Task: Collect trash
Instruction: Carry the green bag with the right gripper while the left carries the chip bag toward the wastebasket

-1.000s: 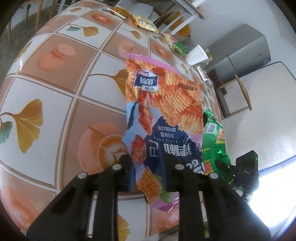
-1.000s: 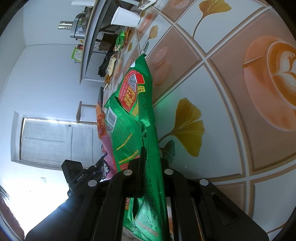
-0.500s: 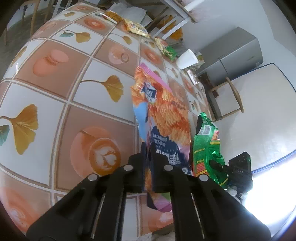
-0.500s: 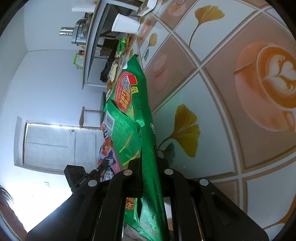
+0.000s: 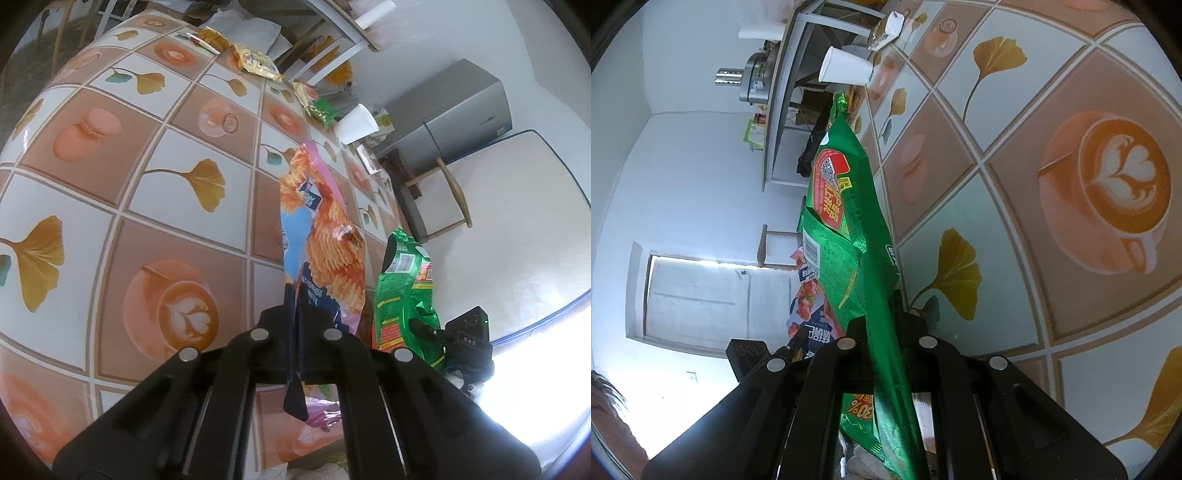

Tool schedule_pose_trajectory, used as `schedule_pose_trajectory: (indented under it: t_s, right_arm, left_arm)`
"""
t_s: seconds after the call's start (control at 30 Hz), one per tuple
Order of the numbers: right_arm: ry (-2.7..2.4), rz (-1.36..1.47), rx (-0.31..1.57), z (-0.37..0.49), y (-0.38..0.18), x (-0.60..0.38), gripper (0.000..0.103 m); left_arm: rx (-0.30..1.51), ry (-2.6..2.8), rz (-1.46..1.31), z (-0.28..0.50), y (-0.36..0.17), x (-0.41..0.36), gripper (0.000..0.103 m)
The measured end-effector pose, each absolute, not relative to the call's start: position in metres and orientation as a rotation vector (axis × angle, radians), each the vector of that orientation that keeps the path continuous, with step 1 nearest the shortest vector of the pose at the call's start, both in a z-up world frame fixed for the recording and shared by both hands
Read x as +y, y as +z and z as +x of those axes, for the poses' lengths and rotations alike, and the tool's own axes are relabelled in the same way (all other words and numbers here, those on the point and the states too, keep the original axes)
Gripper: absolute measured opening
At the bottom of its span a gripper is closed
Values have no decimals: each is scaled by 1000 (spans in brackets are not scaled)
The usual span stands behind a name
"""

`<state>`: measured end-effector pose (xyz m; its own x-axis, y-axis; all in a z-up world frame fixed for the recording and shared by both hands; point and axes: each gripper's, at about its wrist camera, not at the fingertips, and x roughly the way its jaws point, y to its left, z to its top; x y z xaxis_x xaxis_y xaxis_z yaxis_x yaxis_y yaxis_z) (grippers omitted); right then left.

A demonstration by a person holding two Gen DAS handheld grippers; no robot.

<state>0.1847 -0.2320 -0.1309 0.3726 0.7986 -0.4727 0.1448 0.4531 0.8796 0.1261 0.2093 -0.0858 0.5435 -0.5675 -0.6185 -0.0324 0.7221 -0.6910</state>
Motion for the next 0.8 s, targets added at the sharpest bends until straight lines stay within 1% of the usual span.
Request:
schedule_pose_trajectory:
  t_s: [0.23, 0.47, 0.63, 0.8]
  right_arm:
    - [545, 1063, 1105, 179, -125, -238, 5]
    - [555, 1090, 1052, 169, -118, -256, 5]
    - [544, 1132, 982, 151, -110, -276, 5]
    - [520, 1207, 881, 118, -110, -308, 5]
  left_arm:
    - [932, -382, -734, 128, -80, 210, 0]
    - [897, -427, -709, 137, -58, 198, 0]
    - [856, -504, -654, 147, -33, 172, 0]
    - [857, -614, -571, 164, -12, 116, 0]
